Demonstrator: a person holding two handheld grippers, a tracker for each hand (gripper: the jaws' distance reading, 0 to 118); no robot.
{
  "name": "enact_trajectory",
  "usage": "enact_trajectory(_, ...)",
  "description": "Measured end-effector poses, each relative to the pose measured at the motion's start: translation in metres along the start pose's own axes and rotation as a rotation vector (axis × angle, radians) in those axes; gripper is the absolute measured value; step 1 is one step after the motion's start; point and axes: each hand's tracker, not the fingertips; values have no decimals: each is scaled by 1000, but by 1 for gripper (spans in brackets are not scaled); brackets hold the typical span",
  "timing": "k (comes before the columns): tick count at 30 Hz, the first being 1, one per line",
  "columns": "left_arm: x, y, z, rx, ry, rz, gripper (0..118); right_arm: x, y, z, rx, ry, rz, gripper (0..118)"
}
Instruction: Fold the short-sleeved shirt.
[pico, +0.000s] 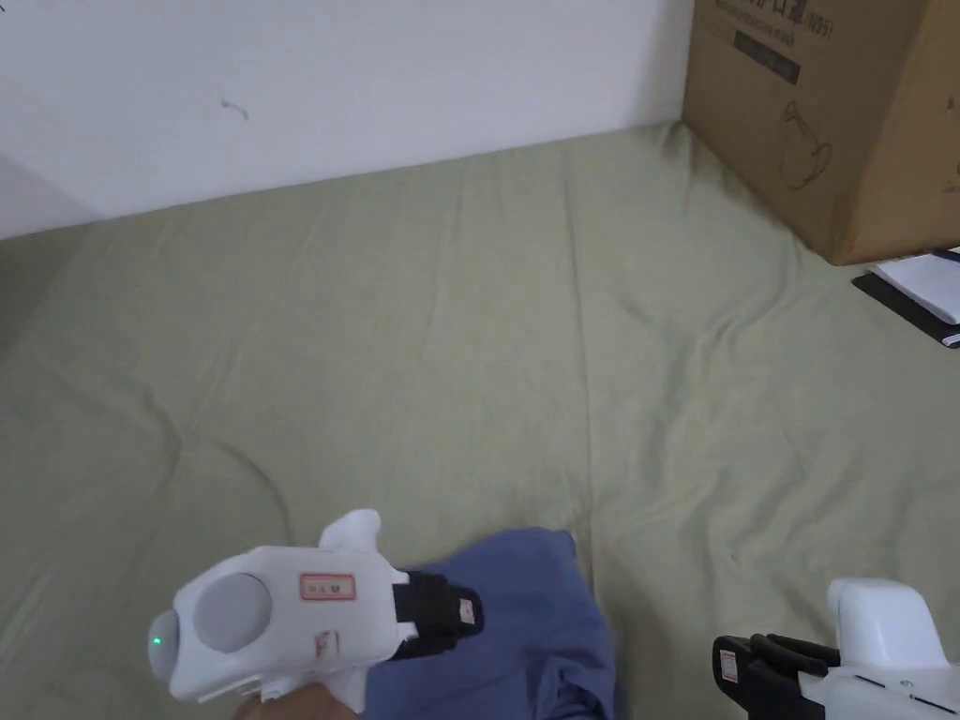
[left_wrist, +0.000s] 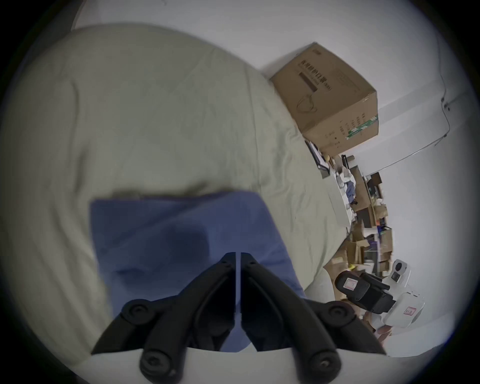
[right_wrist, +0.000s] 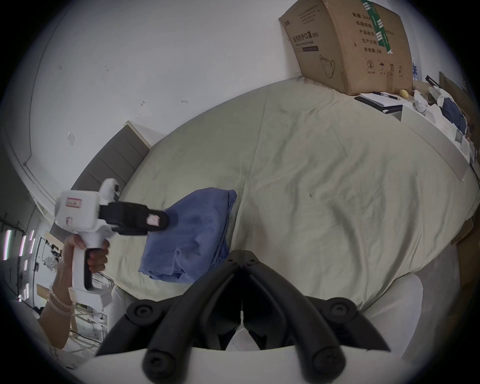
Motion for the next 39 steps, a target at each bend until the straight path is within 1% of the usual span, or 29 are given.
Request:
enact_trajectory(1, -1, -4, -10, -28, -48, 12, 0, 0, 0, 0, -2, 8, 1, 0)
enact_trajectory(2, 0, -9, -18, -47, -51, 20, 0, 0, 0, 0, -5, 12, 0, 0)
enact_trajectory(3, 6, -14, -25, -42, -59, 6, 0, -1, 0, 1, -7, 9, -8, 0)
enact_trajectory(4, 12, -18, -35, -58, -74, -39, 0, 0, -1, 2, -6, 10, -20, 0)
enact_trajectory(6, 23, -25, -56, -125, -84, -55, 0, 2, -1, 5, 6, 11, -39, 0)
enact_trajectory(8, 35, -34, -73, -136, -61, -66, 0, 5, 0, 7, 9, 7, -50, 0)
enact_trajectory(12, 50, -53, -99, -217, -180, -55, 0, 9, 1, 12, 9, 16, -61, 0)
enact_trajectory(13, 51, -58, -108, -261, -204, -84, 0, 10, 2, 12, 7, 23, -65, 0)
enact_trajectory(14, 52, -63, -114, -278, -199, -97, 0, 10, 3, 11, 2, 28, -66, 0)
enact_trajectory(15, 53, -67, -117, -297, -155, -118, 0, 8, 5, 10, 0, 26, -66, 0)
enact_trajectory(16, 55, -70, -112, -286, -118, -148, 0, 6, 6, 10, 0, 18, -59, 0)
enact_trajectory(18, 56, -69, -90, -245, -142, -200, 0, 1, 12, 11, 7, 12, -23, 0)
enact_trajectory(20, 52, -62, -54, -184, -172, -226, 0, -6, 20, 9, 12, 23, 7, 0)
enact_trajectory(23, 31, -47, 6, -20, -164, -199, 0, -23, 32, -4, 7, 49, 79, 0)
enact_trajectory(25, 6, -38, 46, 82, -162, -136, 0, -38, 38, -19, -6, 72, 139, 0)
enact_trajectory(26, -7, -36, 62, 116, -175, -95, 5, -45, 40, -28, -22, 95, 164, 0)
enact_trajectory(27, -24, -35, 76, 155, -189, -53, 27, -53, 41, -41, -36, 117, 172, 0)
enact_trajectory(28, -38, -34, 88, 181, -200, -17, 53, -60, 42, -54, -50, 142, 182, 0)
enact_trajectory(29, -52, -35, 96, 193, -210, 8, 74, -67, 42, -68, -68, 157, 194, 0)
enact_trajectory(30, -64, -37, 101, 191, -219, 25, 92, -74, 40, -84, -91, 142, 220, 0)
enact_trajectory(31, -76, -39, 106, 193, -206, 44, 99, -81, 37, -102, -109, 98, 284, 0)
enact_trajectory(32, -86, -41, 108, 213, -190, 75, 101, -88, 33, -116, -128, 46, 342, 0)
enact_trajectory(33, -96, -44, 109, 228, -174, 112, 101, -92, 24, -132, -143, 22, 434, 0)
enact_trajectory(34, -106, -45, 108, 224, -161, 142, 101, -94, 15, -148, -198, -34, 488, 0)
enact_trajectory(35, -116, -47, 105, 223, -169, 176, 101, -94, 6, -162, -281, -105, 476, 0)
enact_trajectory(36, -122, -48, 100, 218, -180, 220, 101, -88, -2, -168, -301, -78, 405, 0)
enact_trajectory(37, -129, -49, 94, 195, -180, 265, 101, -82, -8, -168, -216, -49, 376, 0)
enact_trajectory(38, -135, -49, 87, 180, -200, 295, 101, -79, -9, -164, -167, -39, 376, 0)
enact_trajectory(39, -141, -49, 77, 170, -246, 330, 101, -77, -5, -158, -191, -26, 347, 0)
